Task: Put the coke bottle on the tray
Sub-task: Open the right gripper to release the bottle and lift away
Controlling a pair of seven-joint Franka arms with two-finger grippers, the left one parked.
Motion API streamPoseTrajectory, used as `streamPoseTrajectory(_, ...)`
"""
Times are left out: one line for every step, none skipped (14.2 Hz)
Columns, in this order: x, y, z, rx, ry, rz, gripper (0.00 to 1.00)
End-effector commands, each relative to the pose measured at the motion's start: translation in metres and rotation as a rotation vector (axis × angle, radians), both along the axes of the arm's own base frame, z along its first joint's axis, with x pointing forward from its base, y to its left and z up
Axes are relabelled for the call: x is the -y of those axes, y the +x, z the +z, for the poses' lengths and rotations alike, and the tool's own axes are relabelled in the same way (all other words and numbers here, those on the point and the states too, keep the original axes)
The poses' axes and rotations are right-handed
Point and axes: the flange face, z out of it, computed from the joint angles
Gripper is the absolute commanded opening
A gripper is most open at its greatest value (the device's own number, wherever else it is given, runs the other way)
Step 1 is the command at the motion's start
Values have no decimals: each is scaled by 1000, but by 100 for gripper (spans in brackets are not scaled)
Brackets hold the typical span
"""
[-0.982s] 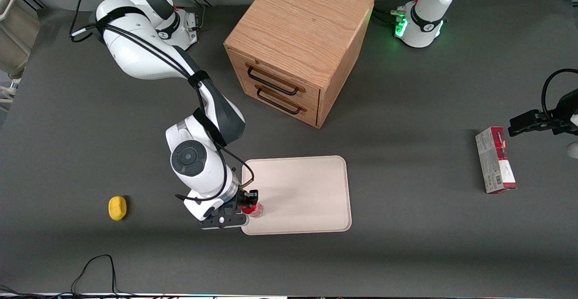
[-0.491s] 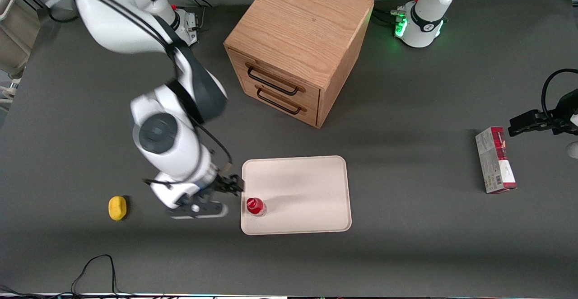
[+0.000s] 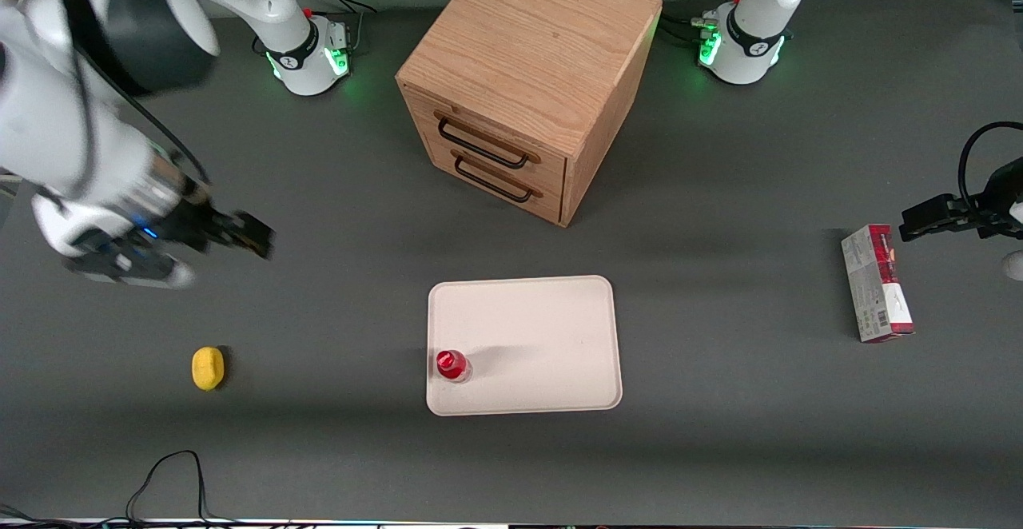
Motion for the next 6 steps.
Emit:
streamPoseTrajectory(29, -70, 17, 15, 41, 35, 100)
streamPoseTrajectory(32, -75, 22, -5, 34, 50, 100)
streamPoseTrajectory(40, -76, 31, -4, 32, 71, 100)
streamPoseTrajectory(48, -73, 33, -10, 33, 74, 100)
streamPoseTrajectory(50, -69, 37, -6, 35, 70, 100)
streamPoseTrajectory(49, -61, 35, -8, 31, 74, 100)
